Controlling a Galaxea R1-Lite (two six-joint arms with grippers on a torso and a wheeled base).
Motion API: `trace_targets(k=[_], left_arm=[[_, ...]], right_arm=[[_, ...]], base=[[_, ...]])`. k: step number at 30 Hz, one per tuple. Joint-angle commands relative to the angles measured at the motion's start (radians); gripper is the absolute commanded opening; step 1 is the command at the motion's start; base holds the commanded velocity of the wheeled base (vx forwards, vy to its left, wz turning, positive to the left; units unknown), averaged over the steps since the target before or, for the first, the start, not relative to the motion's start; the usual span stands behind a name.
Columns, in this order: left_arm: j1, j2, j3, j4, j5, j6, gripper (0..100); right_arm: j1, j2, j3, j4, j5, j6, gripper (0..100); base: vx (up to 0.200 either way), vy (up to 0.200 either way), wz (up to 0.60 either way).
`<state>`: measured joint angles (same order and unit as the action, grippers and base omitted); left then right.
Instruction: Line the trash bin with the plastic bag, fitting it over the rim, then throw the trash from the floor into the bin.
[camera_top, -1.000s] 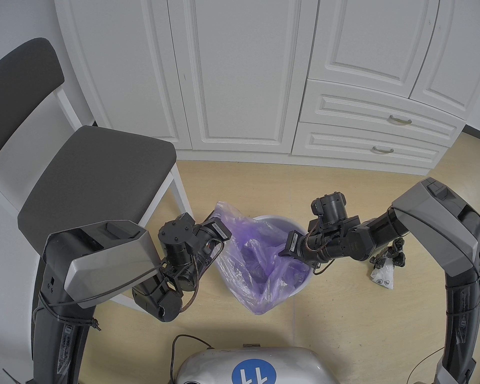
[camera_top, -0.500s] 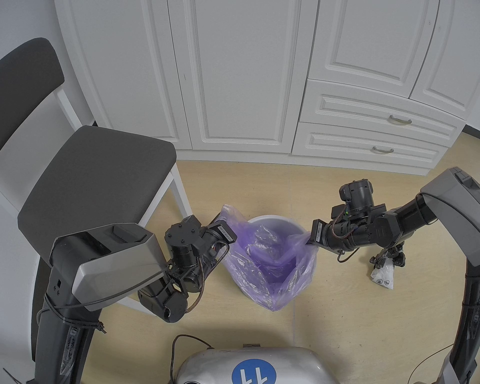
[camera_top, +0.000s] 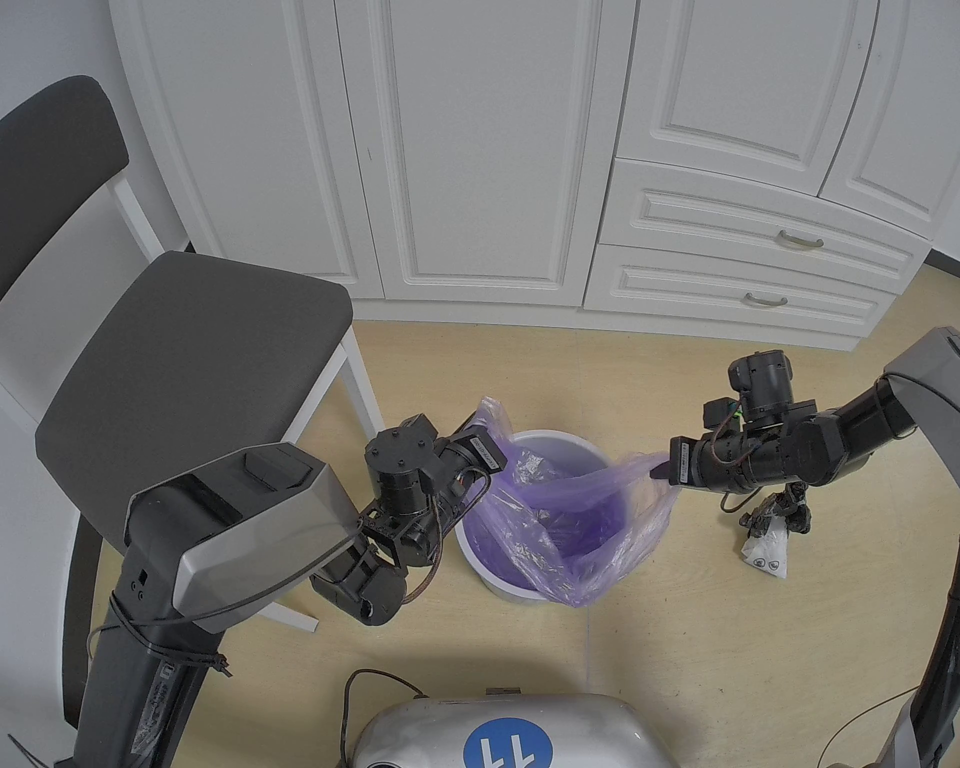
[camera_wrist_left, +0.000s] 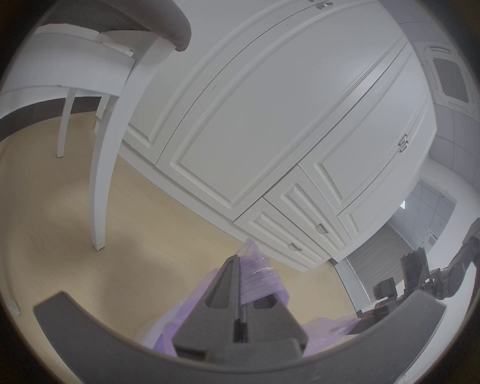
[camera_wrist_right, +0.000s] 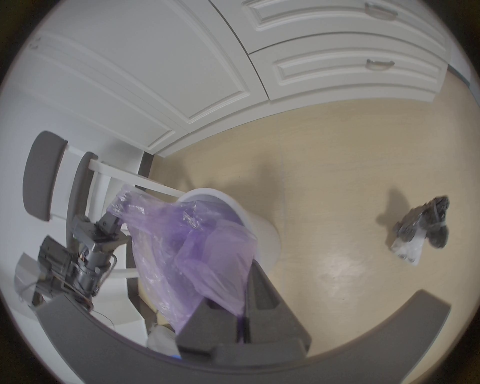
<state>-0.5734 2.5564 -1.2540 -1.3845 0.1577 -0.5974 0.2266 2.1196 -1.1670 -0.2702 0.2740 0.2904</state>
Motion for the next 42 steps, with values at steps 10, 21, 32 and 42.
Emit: trace_targets(k=[10, 21, 32, 42], left_arm=[[-0.019, 0.127, -0.077, 0.008, -0.033, 0.004, 0], [0.015, 0.058, 0.065, -0.085, -0.027, 0.073, 0], [0.063, -0.131, 0.393, -0.145, -0.079, 0.199, 0], [0.115, -0.123, 0.61, -0.142, -0.308, 0.355, 0]], right_arm=[[-0.059, -0.059, 0.067, -0.003, 0.001, -0.109, 0], [-0.032, -0.03, 0.056, -0.015, 0.007, -0.097, 0], [0.005, -0.081, 0.132, -0.023, -0.176, -0.201, 0], [0.022, -0.075, 0.274, -0.101, -0.254, -0.416, 0]], base=[[0.0, 0.0, 0.0], [0.0, 0.0, 0.0], [0.0, 0.0, 0.0], [0.0, 0.0, 0.0]])
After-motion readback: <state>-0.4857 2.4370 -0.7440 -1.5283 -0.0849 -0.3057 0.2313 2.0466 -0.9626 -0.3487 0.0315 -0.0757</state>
